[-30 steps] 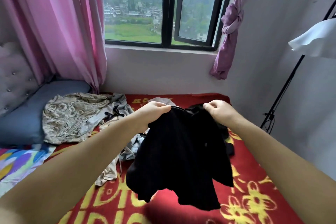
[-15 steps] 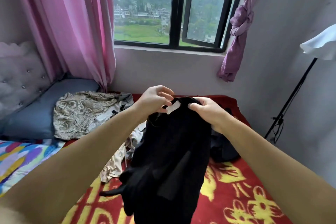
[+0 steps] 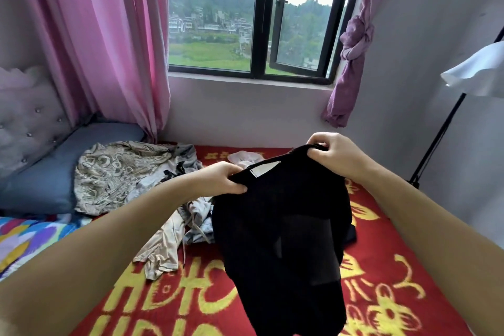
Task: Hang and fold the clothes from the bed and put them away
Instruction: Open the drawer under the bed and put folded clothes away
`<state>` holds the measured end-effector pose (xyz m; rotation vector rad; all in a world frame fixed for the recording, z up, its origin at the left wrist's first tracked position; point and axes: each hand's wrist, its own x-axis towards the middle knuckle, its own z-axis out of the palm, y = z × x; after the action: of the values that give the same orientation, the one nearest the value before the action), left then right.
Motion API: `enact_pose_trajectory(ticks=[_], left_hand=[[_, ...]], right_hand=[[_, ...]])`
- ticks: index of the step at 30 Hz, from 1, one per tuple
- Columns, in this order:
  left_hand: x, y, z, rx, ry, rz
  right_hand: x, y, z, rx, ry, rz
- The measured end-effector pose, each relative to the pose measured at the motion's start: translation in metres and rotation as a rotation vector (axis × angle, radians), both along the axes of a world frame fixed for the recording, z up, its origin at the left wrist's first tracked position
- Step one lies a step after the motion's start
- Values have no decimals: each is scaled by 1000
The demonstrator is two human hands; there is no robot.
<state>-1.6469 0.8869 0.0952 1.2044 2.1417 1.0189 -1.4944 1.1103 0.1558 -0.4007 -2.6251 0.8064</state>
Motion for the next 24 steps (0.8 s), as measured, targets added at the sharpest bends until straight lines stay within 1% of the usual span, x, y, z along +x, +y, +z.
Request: enact_pose_trajectory(ticks=[2,3,5,6,7,9,10,12,14,16,18,19,21,23,24], left_hand=[[-3,5,5,-162,274,39],[-4,8,6,-189,375,78],[-6,10,9,-145,464,151],[-8,10,10,-82,440,192],[-10,9,11,-6,362,231],[-15,4,16,142,159,278],[-17,1,18,191,89,292],[-22,-6,21,257,34,335],[-24,-13,22,333,-7,374],[-27,-23,26,380,-112,322],[-31,-37,35,307,-208,195],[-34,-45,40,226,-213,130],[-42,-61,52,91,-194,32],[-52,-74,61,59,-245,-31],[-56,-79,63,67,-293,-43]], right_hand=[[0,4,-4,60,52,-37],[0,6,-6,114,60,-62],[-2,13,-11,244,37,-125],[-2,17,-13,300,-1,-163],[-1,22,-16,336,-48,-202],[1,35,-18,304,-124,-267],[1,41,-19,213,-129,-282],[1,46,-17,-109,-76,-257],[0,42,-15,-439,-24,-172],[0,36,-11,-630,14,-51],[6,34,-2,-715,-16,134],[10,36,4,-731,-82,267],[19,42,18,-718,-305,503],[24,50,26,-663,-516,639],[26,51,28,-644,-559,663]])
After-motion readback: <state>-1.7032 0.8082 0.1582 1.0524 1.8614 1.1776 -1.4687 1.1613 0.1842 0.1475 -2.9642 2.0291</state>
